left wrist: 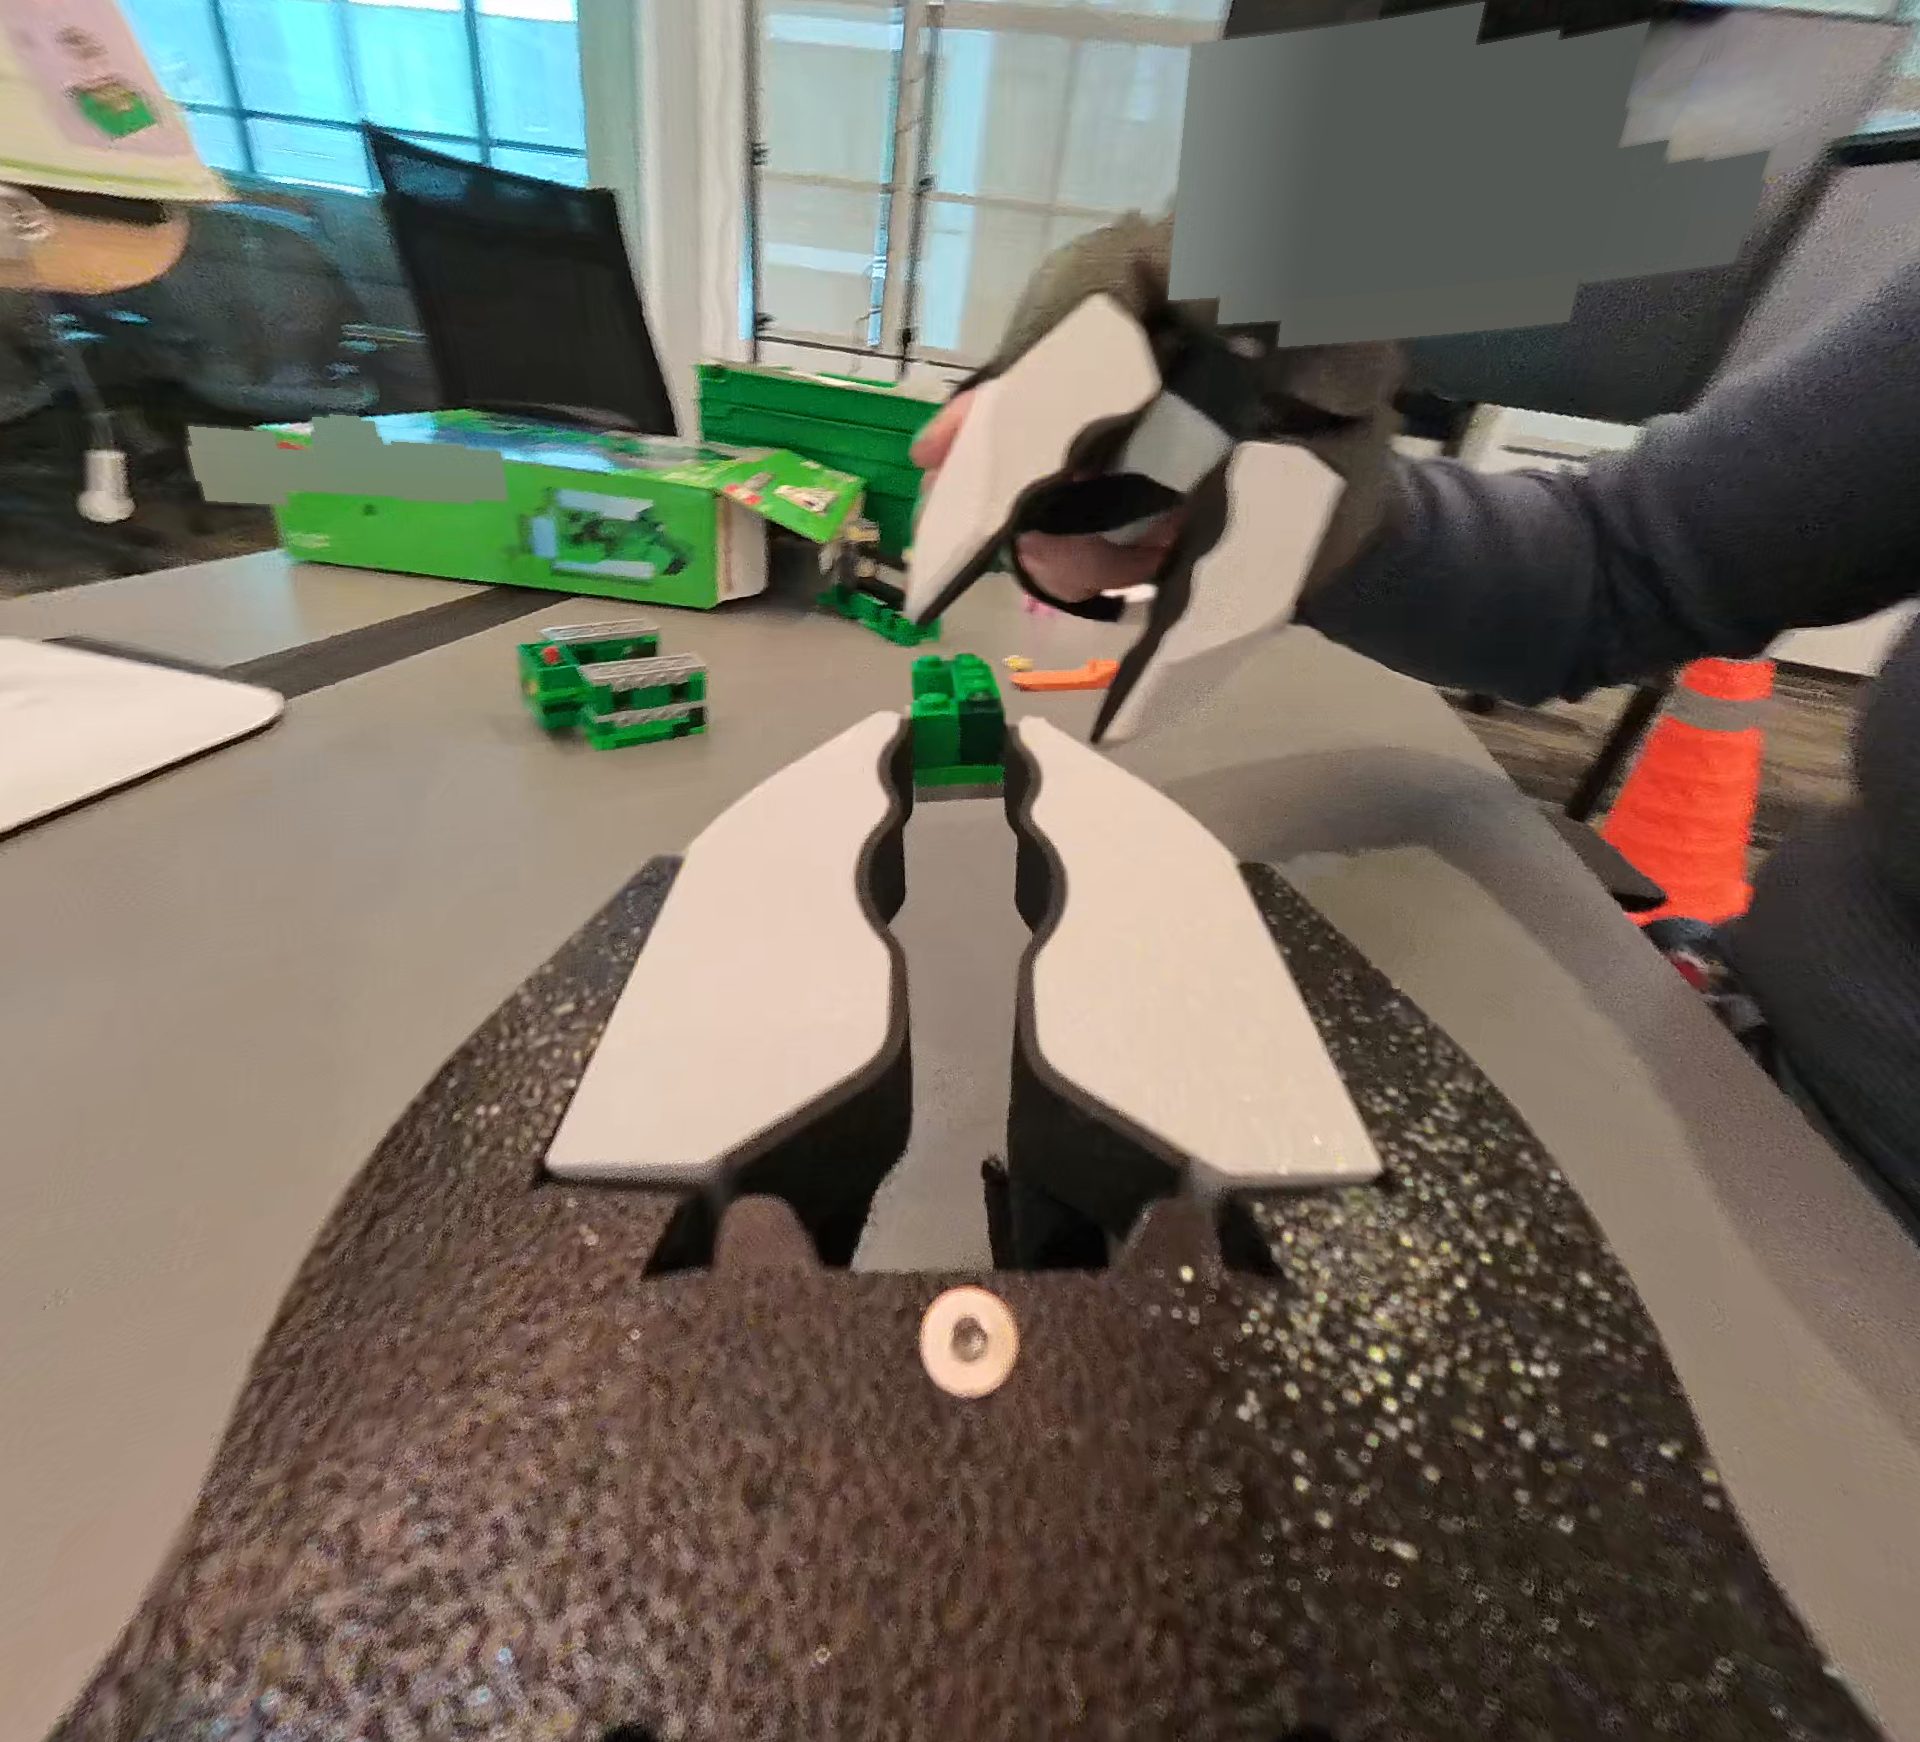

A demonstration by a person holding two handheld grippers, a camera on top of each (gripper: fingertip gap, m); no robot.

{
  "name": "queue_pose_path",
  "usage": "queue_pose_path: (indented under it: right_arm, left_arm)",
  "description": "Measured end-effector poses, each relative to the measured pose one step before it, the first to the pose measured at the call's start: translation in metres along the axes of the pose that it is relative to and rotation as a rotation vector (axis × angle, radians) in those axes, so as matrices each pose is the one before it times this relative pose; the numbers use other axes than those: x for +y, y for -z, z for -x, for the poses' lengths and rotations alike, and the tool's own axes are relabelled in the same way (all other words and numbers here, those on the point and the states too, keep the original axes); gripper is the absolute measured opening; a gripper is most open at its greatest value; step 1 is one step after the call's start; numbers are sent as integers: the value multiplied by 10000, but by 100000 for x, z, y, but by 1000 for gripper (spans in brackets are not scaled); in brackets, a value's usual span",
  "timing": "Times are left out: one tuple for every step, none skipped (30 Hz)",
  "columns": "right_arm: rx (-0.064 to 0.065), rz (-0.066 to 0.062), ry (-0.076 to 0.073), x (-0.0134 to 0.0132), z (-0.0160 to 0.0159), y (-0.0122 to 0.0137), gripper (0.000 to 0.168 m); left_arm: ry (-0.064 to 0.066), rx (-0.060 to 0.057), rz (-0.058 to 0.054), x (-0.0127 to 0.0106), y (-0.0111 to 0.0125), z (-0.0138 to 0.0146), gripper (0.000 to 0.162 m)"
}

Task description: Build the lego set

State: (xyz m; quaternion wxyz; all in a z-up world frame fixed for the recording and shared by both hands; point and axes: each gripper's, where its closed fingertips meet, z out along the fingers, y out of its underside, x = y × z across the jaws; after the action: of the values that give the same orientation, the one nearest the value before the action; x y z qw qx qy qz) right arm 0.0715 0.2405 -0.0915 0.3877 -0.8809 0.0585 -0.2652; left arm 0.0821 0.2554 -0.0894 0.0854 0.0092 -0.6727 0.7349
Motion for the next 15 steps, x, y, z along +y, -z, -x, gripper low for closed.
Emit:
queue_pose_path:
  right_arm:
    - [-444,204,-247,332,221,-47,42]
    - [-417,62,-116,136,332,-109,40]
    - [-636,-8,-95,28,711,-145,35]
    - [-260,47,-173,47,198,-191,33]
    - [-294,131,-33,200,283,-165,23]
    - [-178,147,1,224,140,-148,15]
    - [4,99,58,170,-55,-96,12]
    - [-59,67,19,141,57,-89,10]
    - [32,55,-17,113,-69,-63,10]
    - [129,-6,-28,100,-194,-14,10]
    - [76,-38,-106,125,-151,14,10]
    - [103,-5,-150,231,-242,13,10]
    - [205,94,-139,460,-386,-32,10]
    - [176,240,-146,759,-342,-140,10]
    - [206,289,-151,921,-336,-312,10]
  left_arm:
    - [13,326,114,186,-219,-506,16]
    - [-74,193,199,304,-260,-357,16]
    - [-131,136,258,355,-278,-329,16]
    - [-131,108,225,296,-258,-297,16]
    - [-92,54,129,163,-200,-204,16]
    - [-35,72,96,137,-138,-190,16]
    - [24,-19,100,132,-85,-11,16]
    - [45,-48,63,78,-49,69,16]
    - [96,-50,34,55,-46,104,16]
    - [127,-166,-19,-18,-37,263,16]
    - [110,-185,-4,0,-29,301,17]
    - [119,-252,34,56,-29,405,19]
    - [154,-418,73,96,21,670,23]
    - [172,-482,135,166,106,802,29]
    - [120,-400,168,197,172,719,35]
